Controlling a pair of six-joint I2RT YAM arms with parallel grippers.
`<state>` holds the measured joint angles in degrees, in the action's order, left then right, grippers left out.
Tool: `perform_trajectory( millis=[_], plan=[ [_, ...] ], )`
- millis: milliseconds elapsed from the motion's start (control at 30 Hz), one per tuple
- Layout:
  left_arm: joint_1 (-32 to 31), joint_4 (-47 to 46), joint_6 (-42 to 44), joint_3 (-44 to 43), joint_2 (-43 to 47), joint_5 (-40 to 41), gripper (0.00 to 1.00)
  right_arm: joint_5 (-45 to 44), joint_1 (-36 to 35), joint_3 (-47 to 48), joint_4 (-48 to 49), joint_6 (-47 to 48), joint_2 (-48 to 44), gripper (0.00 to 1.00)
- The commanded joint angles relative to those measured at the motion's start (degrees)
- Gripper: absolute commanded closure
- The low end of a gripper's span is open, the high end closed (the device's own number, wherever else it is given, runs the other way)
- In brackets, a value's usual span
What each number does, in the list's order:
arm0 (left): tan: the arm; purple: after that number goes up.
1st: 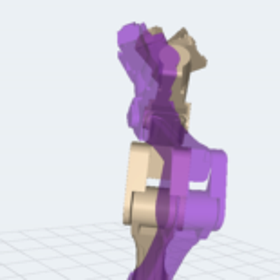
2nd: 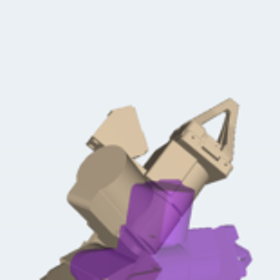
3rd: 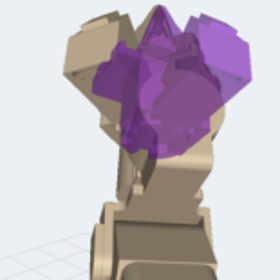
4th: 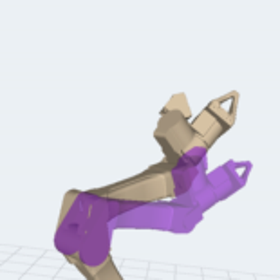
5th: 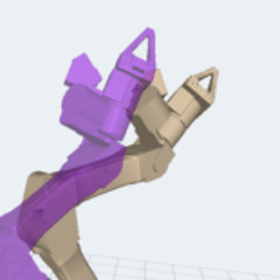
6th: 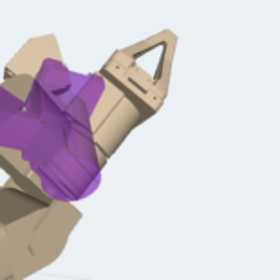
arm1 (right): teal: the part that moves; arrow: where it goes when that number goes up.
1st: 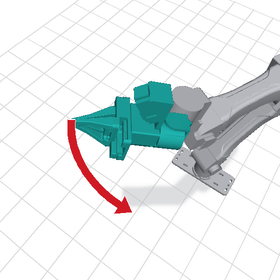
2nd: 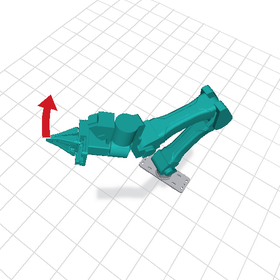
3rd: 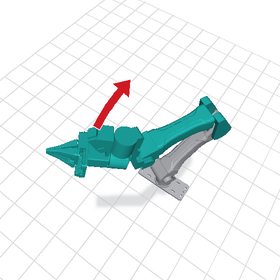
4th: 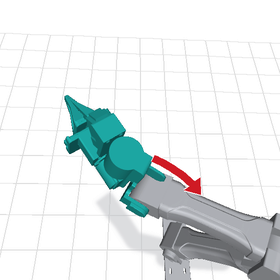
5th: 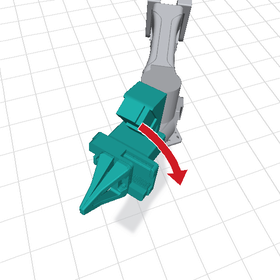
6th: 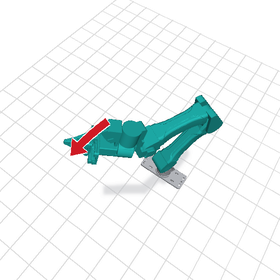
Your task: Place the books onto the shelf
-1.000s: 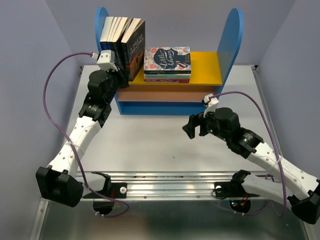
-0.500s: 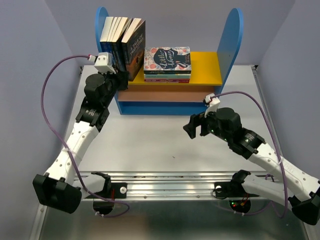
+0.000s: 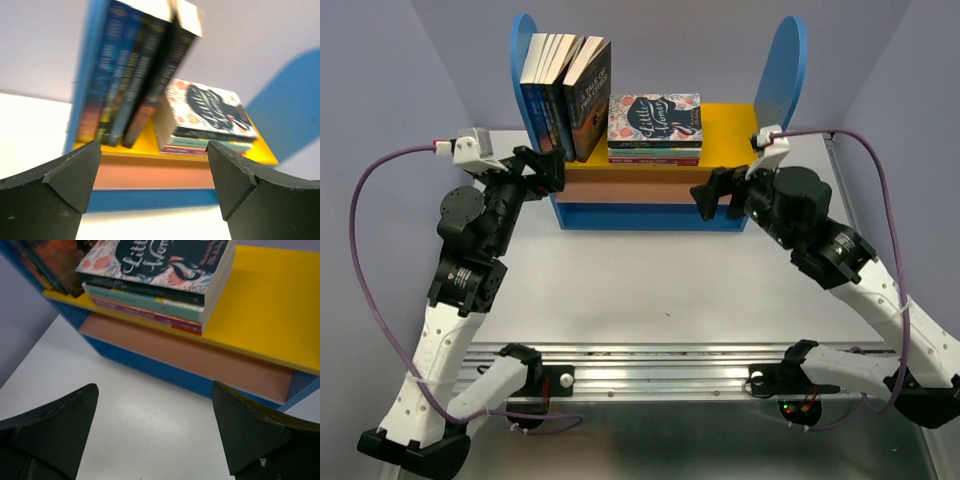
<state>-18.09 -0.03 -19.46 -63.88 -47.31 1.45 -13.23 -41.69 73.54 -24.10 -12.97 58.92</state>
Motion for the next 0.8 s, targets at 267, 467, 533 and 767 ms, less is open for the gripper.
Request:
perform_trajectory(
  millis=[267, 467, 533, 767],
  plan=[
    [5.2, 19.3, -8.0, -15.7, -10.3, 27.0, 0.01, -32.0, 2.7, 26.4, -7.5, 3.7, 21.8, 0.23],
    [21.8, 19.0, -10.5, -18.8, -17.5, 14.8, 0.01, -10.8, 16.5, 32.6, -9.6, 1.2, 29.9, 0.46],
    [25.6, 17.4, -11.1, -18.9, -20.1, 12.0, 0.01, -6.7, 17.2, 35.1, -9.6, 3.6, 31.8, 0.55],
    [31.8, 9.6, -9.0, -19.5, -29.4, -1.1, 0.01, -3.4, 18.9, 37.7, -9.6, 7.3, 37.1, 0.69]
  ],
)
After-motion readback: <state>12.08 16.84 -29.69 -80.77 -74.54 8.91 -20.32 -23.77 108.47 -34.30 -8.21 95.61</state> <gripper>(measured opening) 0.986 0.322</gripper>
